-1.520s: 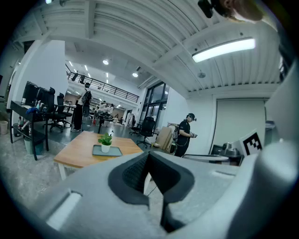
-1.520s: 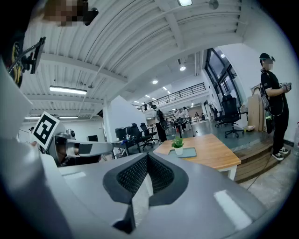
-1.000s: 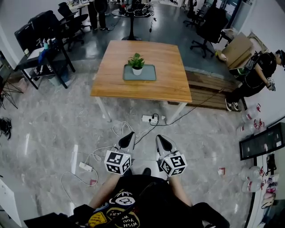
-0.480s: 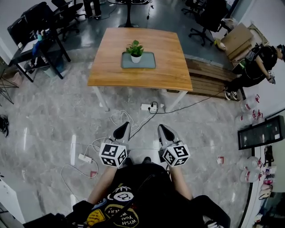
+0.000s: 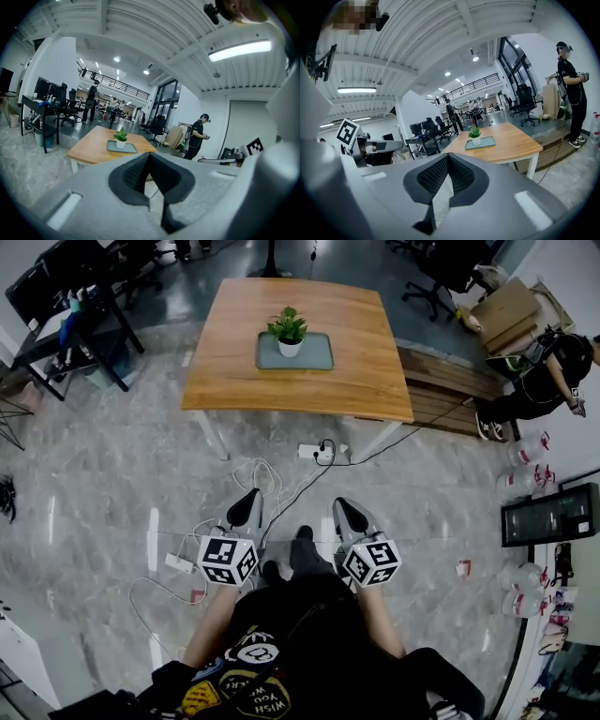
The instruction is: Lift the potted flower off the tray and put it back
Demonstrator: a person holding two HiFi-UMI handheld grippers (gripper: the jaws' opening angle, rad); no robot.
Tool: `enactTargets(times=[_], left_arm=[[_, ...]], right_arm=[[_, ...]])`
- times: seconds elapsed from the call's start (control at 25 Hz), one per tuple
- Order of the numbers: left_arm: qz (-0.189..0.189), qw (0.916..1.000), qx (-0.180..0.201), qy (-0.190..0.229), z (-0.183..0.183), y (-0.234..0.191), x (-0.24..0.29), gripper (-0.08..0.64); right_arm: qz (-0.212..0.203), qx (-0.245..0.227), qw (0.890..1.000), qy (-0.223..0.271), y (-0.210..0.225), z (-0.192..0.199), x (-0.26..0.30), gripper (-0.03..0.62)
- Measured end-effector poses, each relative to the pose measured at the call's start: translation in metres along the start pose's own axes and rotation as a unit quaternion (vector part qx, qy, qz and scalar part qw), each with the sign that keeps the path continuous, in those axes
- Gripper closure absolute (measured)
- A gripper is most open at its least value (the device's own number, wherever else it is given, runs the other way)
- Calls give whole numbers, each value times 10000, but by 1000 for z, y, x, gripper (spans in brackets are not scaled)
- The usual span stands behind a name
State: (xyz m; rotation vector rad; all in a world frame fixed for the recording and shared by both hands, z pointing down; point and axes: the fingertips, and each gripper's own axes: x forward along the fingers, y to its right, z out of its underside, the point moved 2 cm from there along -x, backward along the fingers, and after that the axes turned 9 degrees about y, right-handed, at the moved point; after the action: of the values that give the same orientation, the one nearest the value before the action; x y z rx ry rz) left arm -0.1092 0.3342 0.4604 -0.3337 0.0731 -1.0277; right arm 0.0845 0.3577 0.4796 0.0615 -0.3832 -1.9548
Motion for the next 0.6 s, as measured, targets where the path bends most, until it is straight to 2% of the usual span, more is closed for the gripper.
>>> enactTargets(times=[0.16, 0.4, 0.6], left_arm=[[4, 10000, 33, 3, -7, -5, 45, 561], [88, 9997, 233, 64, -24, 3, 127, 563], [-10, 9995, 315, 15, -26, -1, 172, 561]], right_arm=[[-70, 13, 10000, -1, 27, -9, 36, 591], [-389, 85, 9992, 69, 75, -35, 95, 591], [-524, 194, 9984, -52, 111, -40, 140, 591]])
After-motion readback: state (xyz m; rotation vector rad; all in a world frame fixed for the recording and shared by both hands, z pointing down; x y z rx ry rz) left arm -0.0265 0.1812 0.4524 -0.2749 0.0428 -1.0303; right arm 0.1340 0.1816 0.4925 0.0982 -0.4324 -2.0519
